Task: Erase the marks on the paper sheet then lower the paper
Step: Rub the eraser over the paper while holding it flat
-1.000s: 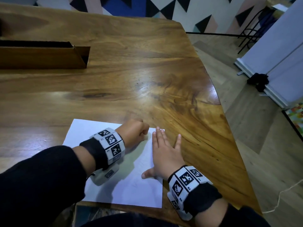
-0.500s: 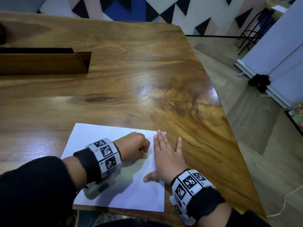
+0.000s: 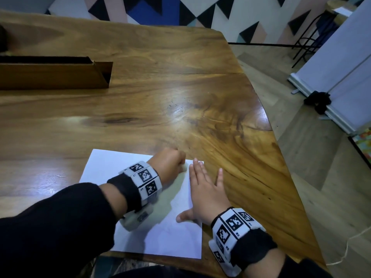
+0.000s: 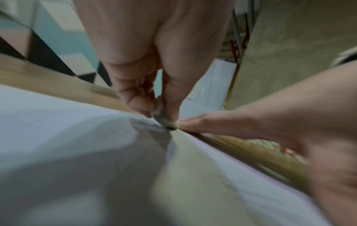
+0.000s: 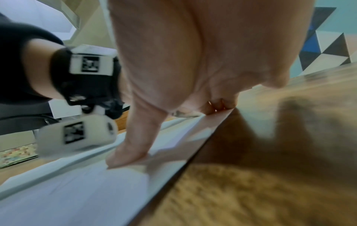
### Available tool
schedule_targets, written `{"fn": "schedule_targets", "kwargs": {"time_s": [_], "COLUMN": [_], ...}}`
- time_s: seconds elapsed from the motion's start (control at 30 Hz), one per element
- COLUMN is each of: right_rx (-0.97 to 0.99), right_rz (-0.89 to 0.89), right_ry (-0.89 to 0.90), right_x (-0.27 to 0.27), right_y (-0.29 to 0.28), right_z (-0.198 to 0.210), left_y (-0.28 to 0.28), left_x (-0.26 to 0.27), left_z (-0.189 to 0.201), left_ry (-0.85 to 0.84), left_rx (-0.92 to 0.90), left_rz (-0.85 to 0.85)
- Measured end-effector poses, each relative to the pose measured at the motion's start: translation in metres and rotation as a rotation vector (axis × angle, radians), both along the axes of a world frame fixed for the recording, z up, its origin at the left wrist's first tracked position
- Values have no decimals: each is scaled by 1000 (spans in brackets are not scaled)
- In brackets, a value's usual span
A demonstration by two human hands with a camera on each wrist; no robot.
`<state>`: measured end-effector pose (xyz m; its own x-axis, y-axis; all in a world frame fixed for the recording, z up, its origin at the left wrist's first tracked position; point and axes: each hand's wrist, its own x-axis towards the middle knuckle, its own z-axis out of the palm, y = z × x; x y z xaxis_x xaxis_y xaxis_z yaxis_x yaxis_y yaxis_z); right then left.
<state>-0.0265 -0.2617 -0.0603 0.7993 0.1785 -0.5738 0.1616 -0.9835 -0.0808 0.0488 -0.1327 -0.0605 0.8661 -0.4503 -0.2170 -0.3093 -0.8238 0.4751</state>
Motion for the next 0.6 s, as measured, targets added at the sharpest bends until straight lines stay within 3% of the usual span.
{"fn": "schedule_targets", "kwargs": {"time_s": [0.07,0.23,0.4,0.53,0.6], "right_rx": [4,20,2,15,5], "right_rz": [-3,2,5,-1,3], "right_ry": [6,-3,0,-11,-8], "right_x": [0,1,0,1,1], "right_y": [0,0,-1,0,0], "right_z": [-1,-2,-1,-2,-1], "left_y": [-2,-4,-7,-2,-1], "left_x": [-3,-14,-4,-18,-12], "left_z": [-1,4,1,3,3], "left_ry": [-18,110,36,105,88], "left_rx": [-18,12,-38,10,13], "left_rz": [53,-75,52,-115,-121]}}
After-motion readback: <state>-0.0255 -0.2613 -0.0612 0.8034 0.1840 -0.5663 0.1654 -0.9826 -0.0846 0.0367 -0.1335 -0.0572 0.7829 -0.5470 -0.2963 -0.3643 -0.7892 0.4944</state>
